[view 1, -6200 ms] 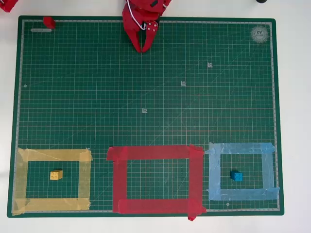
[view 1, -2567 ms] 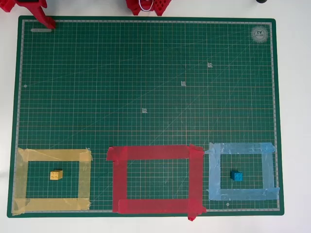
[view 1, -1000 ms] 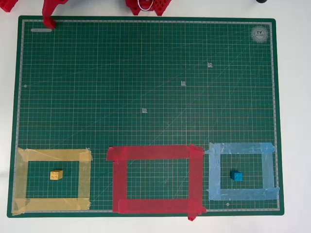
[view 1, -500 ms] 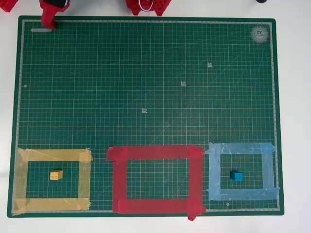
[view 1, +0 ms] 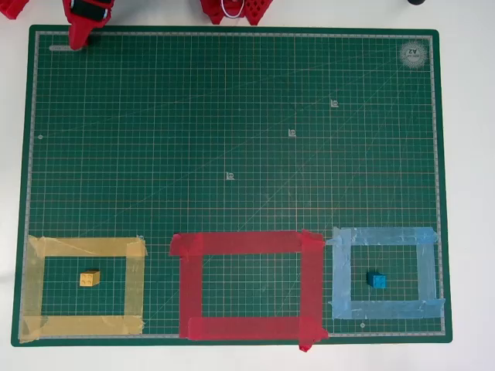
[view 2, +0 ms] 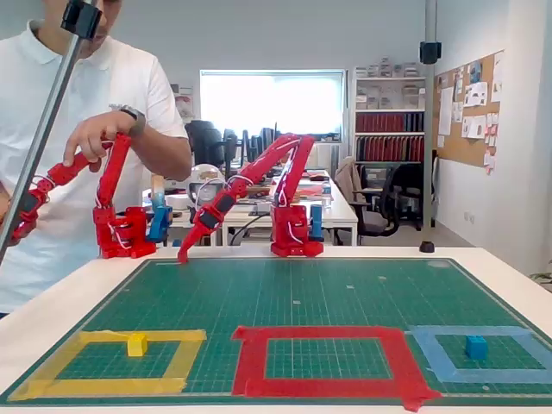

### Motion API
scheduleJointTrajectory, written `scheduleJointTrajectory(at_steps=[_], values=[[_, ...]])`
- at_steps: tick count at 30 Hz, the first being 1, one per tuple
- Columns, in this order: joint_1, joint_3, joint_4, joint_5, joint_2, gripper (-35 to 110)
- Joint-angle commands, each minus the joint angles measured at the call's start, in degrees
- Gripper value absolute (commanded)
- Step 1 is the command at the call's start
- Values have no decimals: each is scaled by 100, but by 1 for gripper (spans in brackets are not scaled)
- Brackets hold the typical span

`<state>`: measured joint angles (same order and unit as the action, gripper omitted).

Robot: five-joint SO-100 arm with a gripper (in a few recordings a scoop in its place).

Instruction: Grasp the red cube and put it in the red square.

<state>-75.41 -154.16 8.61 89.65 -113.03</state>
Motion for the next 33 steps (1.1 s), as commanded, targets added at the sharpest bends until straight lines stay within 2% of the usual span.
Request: scheduleJointTrajectory(at_steps=[1,33], values=[[-35,308,-62,62,53,21],[-202,237,-62,26,466,20]])
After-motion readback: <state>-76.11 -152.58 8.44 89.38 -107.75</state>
